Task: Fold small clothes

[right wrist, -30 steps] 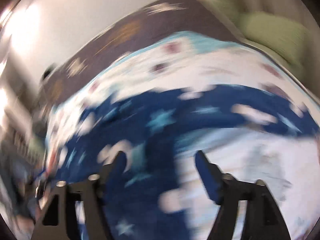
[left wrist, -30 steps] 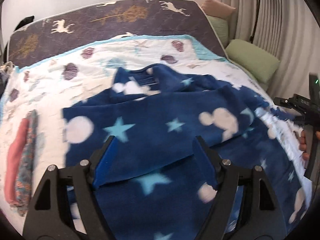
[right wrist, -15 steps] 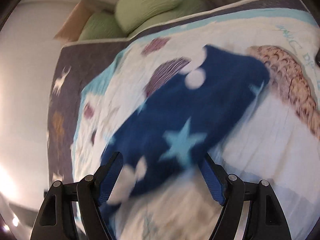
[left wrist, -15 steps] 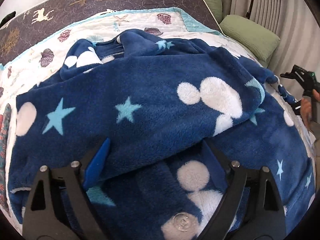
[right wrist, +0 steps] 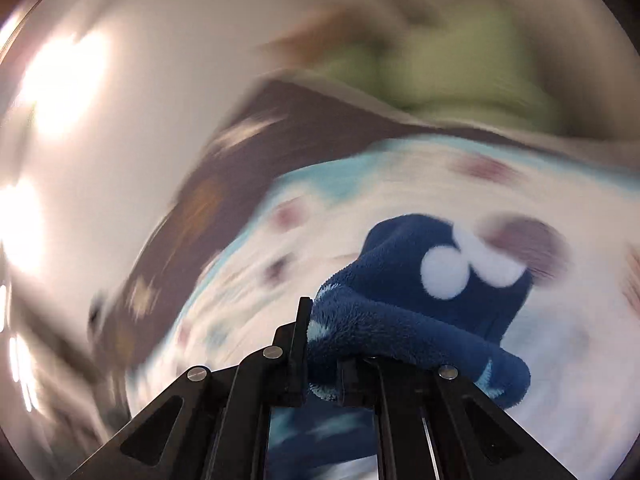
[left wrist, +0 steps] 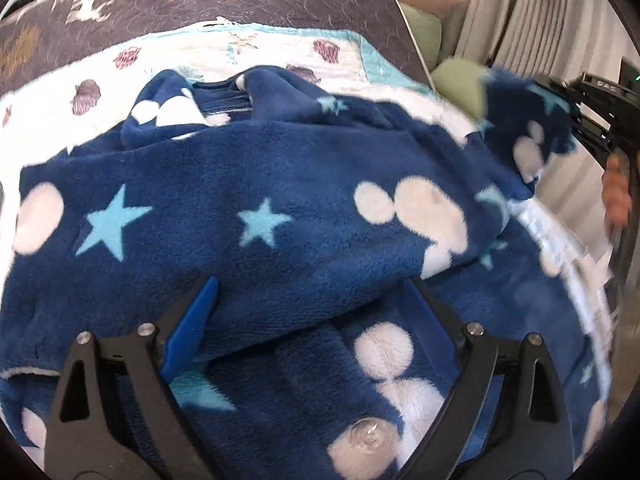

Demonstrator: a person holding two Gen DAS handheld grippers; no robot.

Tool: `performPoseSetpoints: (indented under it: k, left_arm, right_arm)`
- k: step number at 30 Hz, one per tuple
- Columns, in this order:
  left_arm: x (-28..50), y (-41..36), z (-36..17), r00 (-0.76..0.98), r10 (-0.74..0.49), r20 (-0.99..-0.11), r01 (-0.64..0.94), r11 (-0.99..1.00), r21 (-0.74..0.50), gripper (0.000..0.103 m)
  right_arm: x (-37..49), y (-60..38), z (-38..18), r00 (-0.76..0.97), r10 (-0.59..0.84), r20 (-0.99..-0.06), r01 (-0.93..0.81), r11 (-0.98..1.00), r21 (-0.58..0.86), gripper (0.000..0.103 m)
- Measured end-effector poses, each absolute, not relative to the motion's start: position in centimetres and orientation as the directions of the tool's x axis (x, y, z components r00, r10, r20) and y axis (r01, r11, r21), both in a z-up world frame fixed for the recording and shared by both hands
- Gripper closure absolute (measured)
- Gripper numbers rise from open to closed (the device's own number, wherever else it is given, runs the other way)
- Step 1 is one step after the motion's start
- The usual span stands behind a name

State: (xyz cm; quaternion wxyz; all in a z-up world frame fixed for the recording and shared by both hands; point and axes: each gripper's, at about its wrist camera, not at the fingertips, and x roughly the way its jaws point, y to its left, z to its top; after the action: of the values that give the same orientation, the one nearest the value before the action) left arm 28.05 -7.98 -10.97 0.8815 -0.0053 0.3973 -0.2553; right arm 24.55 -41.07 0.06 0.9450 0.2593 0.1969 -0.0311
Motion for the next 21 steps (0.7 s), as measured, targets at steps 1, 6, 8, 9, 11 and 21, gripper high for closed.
performPoseSetpoints:
  k: [1, 6, 8, 9, 11, 21]
  left_arm:
    - [28.1, -7.0, -10.7, 0.553, -0.484, -0.679, 0.432, 0.863, -0.263, 0.011]
    - [27.6, -1.3, -10.0, 0.563, -0.597, -0.572, 0.360, 0.800, -0.481, 0.011]
    - [27.8, -0.4, -10.0, 0.559, -0.610, -0.562, 0.351, 0.788, -0.506, 0.011]
    - [27.9, -0.1, -10.0, 0.560, -0.608, -0.563, 0.344, 0.789, -0.509, 0.011]
    - [28.1, 0.0, -10.0, 0.556, -0.612, -0.562, 0.337, 0.784, -0.521, 0.011]
    - [29.2, -1.4, -10.3, 0.463, -0.694, -0.552, 0.336, 0.713, -0.615, 0.010]
  right_arm:
    - [25.1, -37.6, 0.6, 0.914, 0.097, -0.394, 0.079, 0.909, 0.409, 0.093]
    - [27.0, -23.0, -4.3, 0.732, 0.332, -0.595, -0.254, 0.943, 0.213, 0.086]
    - [27.2, -21.3, -7.3, 0.661, 0.342, -0.668, -0.267, 0.939, 0.216, 0.086]
    - [27.3, -21.2, -8.1, 0.637, 0.346, -0.689, -0.261, 0.938, 0.229, 0.086]
    - [26.6, -21.8, -9.0, 0.614, 0.368, -0.698, -0.244, 0.930, 0.276, 0.081]
    - [26.1, -24.2, -9.9, 0.625, 0.435, -0.648, -0.203, 0.892, 0.403, 0.063]
